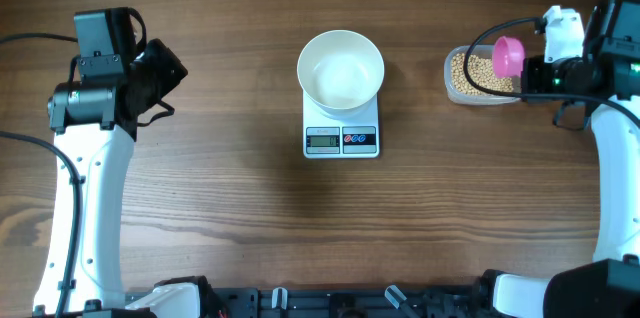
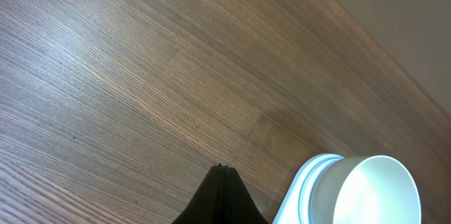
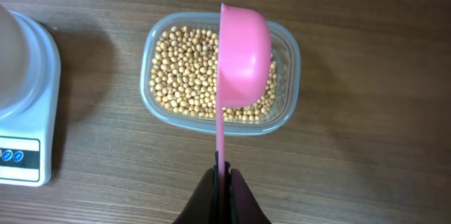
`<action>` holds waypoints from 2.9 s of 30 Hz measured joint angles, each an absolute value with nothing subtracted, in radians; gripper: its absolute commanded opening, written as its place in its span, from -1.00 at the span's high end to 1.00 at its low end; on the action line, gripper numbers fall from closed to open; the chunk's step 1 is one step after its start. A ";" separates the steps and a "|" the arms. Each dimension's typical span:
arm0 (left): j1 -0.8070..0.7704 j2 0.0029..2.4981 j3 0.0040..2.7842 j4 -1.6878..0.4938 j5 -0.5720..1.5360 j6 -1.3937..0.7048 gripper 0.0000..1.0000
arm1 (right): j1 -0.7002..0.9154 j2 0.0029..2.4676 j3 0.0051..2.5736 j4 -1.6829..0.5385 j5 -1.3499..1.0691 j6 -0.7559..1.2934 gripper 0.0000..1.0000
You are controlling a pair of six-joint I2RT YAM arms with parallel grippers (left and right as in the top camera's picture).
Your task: Scoop item into bowl and weigh 150g on scale
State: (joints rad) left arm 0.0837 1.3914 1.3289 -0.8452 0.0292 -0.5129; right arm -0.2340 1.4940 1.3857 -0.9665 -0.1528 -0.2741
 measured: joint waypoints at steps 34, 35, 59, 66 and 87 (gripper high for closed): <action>0.084 1.394 1.329 -0.845 0.029 -0.513 0.92 | -0.234 1.620 1.386 -0.945 -0.134 -0.179 0.91; 0.084 1.394 1.329 -0.845 0.029 -0.513 0.92 | -0.234 1.620 1.386 -0.945 -0.134 -0.177 0.91; 0.084 1.394 1.329 -0.845 0.029 -0.513 0.92 | -0.233 1.627 1.332 -0.897 -0.246 -0.131 0.91; 0.084 1.394 1.329 -0.845 0.029 -0.513 0.92 | -0.233 1.631 1.332 -0.911 -0.286 -0.108 0.91; 0.084 1.394 1.329 -0.858 0.029 -0.513 0.92 | -0.248 1.702 1.332 -0.926 -0.382 -0.010 0.92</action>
